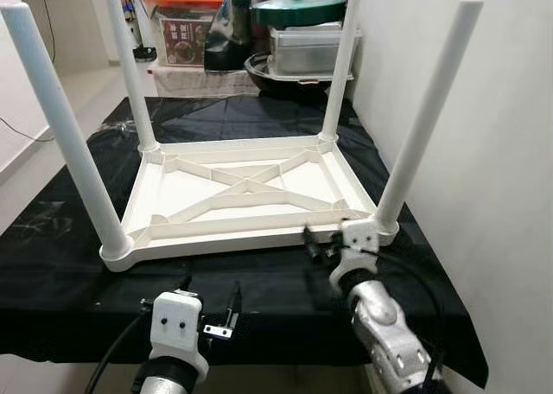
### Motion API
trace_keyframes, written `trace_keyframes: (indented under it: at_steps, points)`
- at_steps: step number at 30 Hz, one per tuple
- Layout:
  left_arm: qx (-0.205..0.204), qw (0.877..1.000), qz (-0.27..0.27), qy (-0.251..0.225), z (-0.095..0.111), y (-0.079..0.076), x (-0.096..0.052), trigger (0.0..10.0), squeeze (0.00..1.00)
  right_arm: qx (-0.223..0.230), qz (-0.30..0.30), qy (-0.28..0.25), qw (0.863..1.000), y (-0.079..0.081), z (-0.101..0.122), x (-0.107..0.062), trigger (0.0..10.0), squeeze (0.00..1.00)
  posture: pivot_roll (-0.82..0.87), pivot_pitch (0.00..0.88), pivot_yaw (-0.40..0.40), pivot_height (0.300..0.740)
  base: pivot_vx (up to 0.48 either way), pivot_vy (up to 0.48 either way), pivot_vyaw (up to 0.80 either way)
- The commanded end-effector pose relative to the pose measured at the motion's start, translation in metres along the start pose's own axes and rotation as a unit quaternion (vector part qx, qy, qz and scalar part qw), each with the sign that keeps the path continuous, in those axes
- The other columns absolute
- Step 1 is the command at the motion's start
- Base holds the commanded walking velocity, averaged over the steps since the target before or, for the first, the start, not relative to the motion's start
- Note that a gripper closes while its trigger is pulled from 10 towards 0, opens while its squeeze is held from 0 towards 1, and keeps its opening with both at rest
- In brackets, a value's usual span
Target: Building children table
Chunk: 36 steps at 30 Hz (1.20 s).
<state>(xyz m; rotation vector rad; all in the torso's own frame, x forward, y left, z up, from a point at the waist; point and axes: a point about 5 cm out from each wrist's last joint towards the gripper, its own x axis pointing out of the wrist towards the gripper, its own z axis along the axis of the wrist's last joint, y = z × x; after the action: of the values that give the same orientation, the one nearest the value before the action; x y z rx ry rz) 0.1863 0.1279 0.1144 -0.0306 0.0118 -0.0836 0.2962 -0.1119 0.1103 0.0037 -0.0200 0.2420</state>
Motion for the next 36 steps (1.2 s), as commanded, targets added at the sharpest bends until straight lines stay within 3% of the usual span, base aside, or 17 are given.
trace_keyframes:
  at_steps: [1,18,36]
  points:
    - [-0.006,1.0,0.008,0.015,-0.005,0.001,-0.001,10.0,0.0,0.005,0.003,0.015,1.0,0.0,-0.003,-0.004,10.0,0.0,0.03,0.0,-0.035,0.74,0.0,0.0,0.0]
    - [-0.002,1.0,0.006,0.025,-0.008,0.0,-0.002,10.0,0.0,0.01,0.003,0.05,0.999,-0.002,-0.012,-0.01,10.0,0.0,0.02,0.0,-0.029,0.74,-0.24,0.342,0.0]
    - [0.005,1.0,0.017,0.023,-0.008,0.004,-0.002,10.0,0.0,0.014,0.013,0.065,0.998,-0.001,-0.014,-0.009,10.0,0.0,0.02,0.0,-0.03,0.74,0.0,0.478,0.0]
